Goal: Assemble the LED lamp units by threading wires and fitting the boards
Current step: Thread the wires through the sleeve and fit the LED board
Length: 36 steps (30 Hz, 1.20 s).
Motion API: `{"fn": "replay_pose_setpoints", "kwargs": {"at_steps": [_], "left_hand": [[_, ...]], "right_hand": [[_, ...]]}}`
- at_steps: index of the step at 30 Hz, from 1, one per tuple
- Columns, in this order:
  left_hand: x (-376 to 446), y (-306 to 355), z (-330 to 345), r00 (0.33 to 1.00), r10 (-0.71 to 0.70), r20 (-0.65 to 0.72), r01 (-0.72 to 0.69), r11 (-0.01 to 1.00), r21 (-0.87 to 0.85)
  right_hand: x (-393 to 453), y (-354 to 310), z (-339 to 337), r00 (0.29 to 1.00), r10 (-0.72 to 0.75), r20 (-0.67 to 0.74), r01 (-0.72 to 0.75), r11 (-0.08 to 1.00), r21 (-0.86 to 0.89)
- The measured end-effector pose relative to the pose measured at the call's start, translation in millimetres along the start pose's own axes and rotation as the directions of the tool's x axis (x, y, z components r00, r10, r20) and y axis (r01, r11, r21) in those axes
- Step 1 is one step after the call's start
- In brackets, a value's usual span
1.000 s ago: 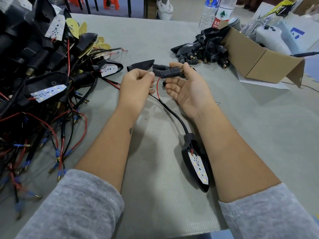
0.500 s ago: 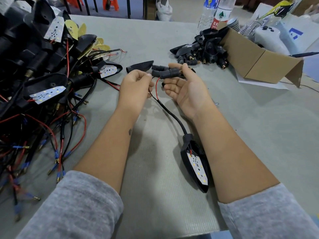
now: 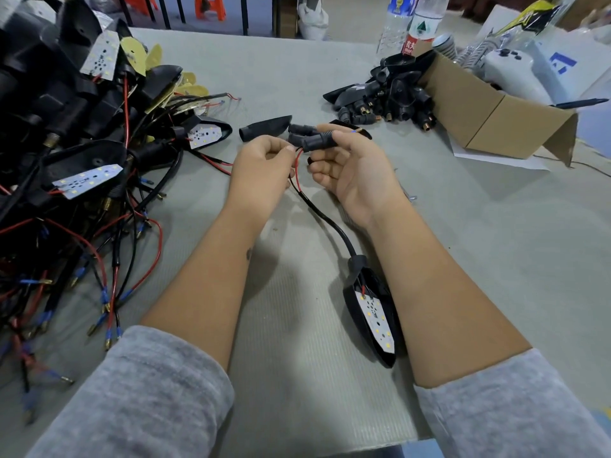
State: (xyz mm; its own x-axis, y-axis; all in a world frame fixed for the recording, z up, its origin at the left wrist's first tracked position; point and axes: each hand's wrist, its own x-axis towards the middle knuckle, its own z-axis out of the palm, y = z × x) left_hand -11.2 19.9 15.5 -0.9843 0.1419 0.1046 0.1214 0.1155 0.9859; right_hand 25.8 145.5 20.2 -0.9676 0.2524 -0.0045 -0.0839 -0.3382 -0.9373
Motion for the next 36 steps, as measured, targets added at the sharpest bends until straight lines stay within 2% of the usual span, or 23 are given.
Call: {"fn": "replay_pose_setpoints", "kwargs": {"at_steps": [7, 12, 17, 24, 28, 32, 36], "left_hand": [[-1.5, -3.1, 2.9, 0.998, 0.062, 0.029, -0.063, 0.997, 0.037], [-0.1, -2.1, 1.9, 0.999, 0.016, 0.049, -0.015, 1.0, -0.022], [-0.8, -6.4, 1.0, 0.983, 0.062, 0.172, -0.077, 0.993, 0.085], [-4.8, -4.1, 3.2, 0.977, 0.103, 0.186, -0.098, 0.995, -0.033], [-3.0, -5.0, 1.7, 0.981, 0.13, 0.142, -0.134, 0.991, 0.019], [-3.0, -3.9, 1.9, 0.99, 0.087, 0.115, -0.093, 0.994, 0.052], [-7.0, 3.0, 2.9, 0.988, -0.02, 0.152, 0.028, 0.998, -0.054]], "right_hand": [[-2.0, 2.4, -0.3, 0.998, -0.066, 0.016, 0.067, 0.996, -0.065], [-1.3, 1.4, 0.7, 0.996, -0.078, -0.035, 0.079, 0.996, 0.031], [1.8, 0.3, -2.8, 0.993, -0.049, -0.11, 0.062, 0.991, 0.116], [2.0, 0.6, 0.0, 0.994, -0.06, -0.094, 0.06, 0.998, -0.002], [0.2, 1.1, 1.0, 0.996, -0.071, -0.052, 0.067, 0.995, -0.078], [-0.4, 0.9, 2.8, 0.997, -0.074, -0.013, 0.073, 0.994, -0.087], [1.7, 1.2, 1.9, 0.991, -0.085, -0.108, 0.087, 0.996, 0.017]]}}
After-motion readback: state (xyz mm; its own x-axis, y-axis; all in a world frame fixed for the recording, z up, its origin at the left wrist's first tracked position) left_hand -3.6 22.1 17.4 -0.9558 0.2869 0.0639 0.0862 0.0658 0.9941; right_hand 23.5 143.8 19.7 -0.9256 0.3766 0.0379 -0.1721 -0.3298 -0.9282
